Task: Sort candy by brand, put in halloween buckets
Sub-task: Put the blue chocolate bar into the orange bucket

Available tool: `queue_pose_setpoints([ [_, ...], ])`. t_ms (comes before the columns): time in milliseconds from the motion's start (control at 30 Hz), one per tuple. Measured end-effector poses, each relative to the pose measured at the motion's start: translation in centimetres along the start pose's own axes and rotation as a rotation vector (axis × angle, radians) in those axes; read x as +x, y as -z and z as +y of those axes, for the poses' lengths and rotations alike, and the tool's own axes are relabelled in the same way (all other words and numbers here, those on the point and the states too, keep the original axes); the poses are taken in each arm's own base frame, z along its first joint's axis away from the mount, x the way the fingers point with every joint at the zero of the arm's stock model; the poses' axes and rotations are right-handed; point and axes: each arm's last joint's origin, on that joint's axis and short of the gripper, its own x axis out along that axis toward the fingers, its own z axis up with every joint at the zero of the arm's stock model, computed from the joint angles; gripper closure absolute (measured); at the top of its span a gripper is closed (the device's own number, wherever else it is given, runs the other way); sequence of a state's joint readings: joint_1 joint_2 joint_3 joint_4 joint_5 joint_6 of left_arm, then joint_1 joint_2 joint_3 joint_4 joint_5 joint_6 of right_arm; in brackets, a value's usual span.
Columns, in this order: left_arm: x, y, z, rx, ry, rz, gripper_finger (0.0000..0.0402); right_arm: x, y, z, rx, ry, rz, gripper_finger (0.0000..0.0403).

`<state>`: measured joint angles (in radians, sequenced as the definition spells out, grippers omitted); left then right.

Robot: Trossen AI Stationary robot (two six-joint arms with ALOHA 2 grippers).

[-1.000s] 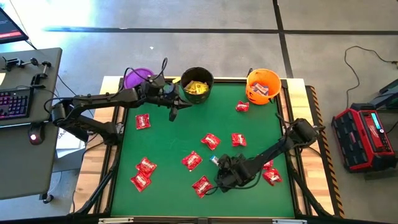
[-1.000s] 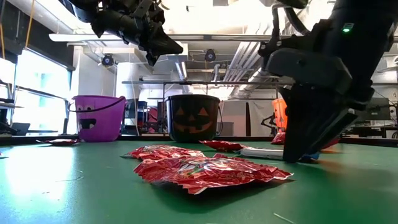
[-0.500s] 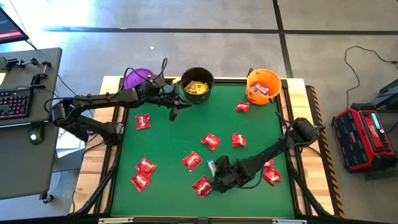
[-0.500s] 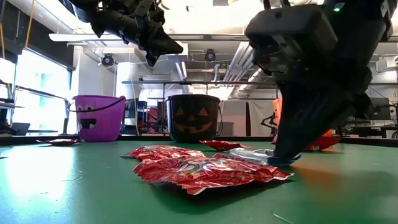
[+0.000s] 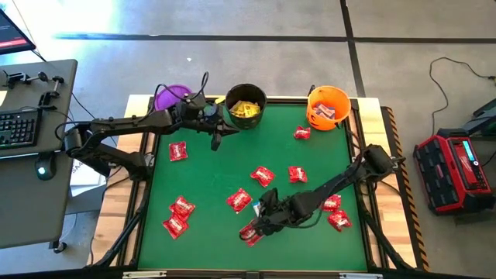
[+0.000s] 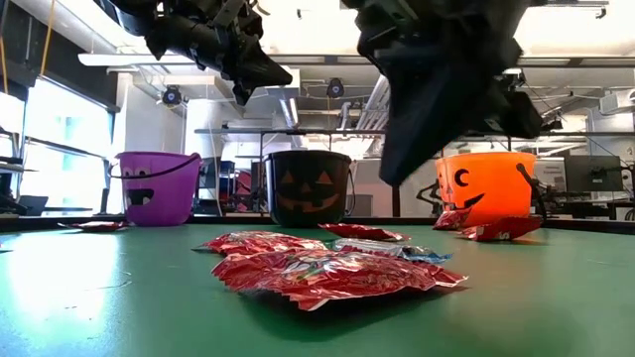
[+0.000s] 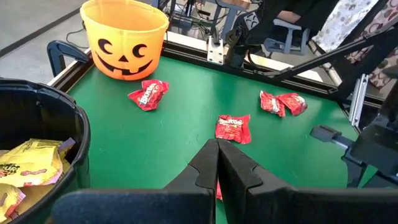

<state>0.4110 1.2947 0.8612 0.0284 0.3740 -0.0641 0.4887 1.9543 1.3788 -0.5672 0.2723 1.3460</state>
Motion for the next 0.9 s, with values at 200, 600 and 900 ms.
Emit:
queue_pose_setpoints([
  [200, 0.0, 0.0, 0.0, 0.01, 0.0, 0.0, 0.0401, -0.4, -0.4, 0.2, 0.0, 0.004, 0.053, 0.039],
  [600, 0.0, 0.1, 0.0, 0.013, 0.0, 0.009, 0.0402, 1.4, 1.4, -0.1, -0.023, 0.04, 0.11, 0.0209],
  [900, 0.0, 0.1, 0.0, 0.012, 0.0, 0.01, 0.0401, 3.7, 2.1, -0.2, 0.004, 0.07, 0.11, 0.0191],
])
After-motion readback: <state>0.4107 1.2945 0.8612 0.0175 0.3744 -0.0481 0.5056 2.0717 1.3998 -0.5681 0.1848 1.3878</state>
